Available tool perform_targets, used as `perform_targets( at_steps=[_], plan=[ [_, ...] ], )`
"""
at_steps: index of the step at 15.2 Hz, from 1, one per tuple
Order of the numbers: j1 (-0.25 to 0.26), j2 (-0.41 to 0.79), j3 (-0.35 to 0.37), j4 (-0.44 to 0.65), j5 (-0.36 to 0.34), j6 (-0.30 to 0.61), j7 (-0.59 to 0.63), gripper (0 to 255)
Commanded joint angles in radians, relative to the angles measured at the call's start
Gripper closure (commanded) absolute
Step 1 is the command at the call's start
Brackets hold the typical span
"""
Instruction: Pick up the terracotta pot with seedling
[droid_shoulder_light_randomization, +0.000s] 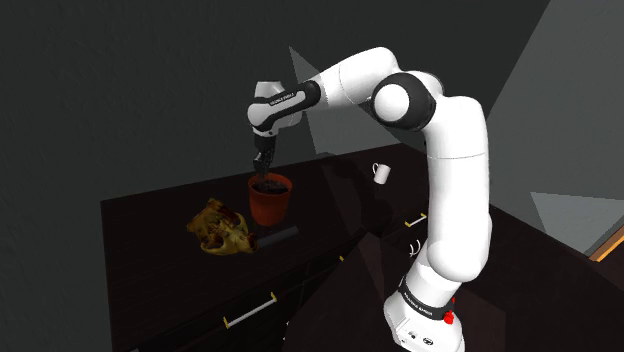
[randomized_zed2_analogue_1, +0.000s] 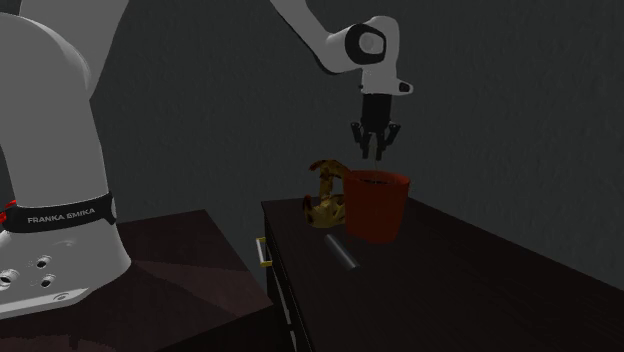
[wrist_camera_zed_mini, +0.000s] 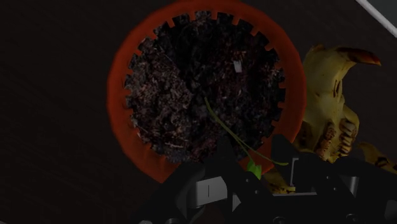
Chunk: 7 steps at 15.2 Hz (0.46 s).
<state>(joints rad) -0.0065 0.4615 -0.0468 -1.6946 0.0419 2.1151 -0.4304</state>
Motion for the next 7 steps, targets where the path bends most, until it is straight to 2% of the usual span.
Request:
perform_targets(
  at_steps=[1, 7],
  plan=[
    [0.002, -0.019, 0.000, 0.004, -0.001, -0.018, 0.003, 255],
    [0.002, -0.042, -0.001, 0.027, -0.003, -0.064, 0.004, 255]
  ],
)
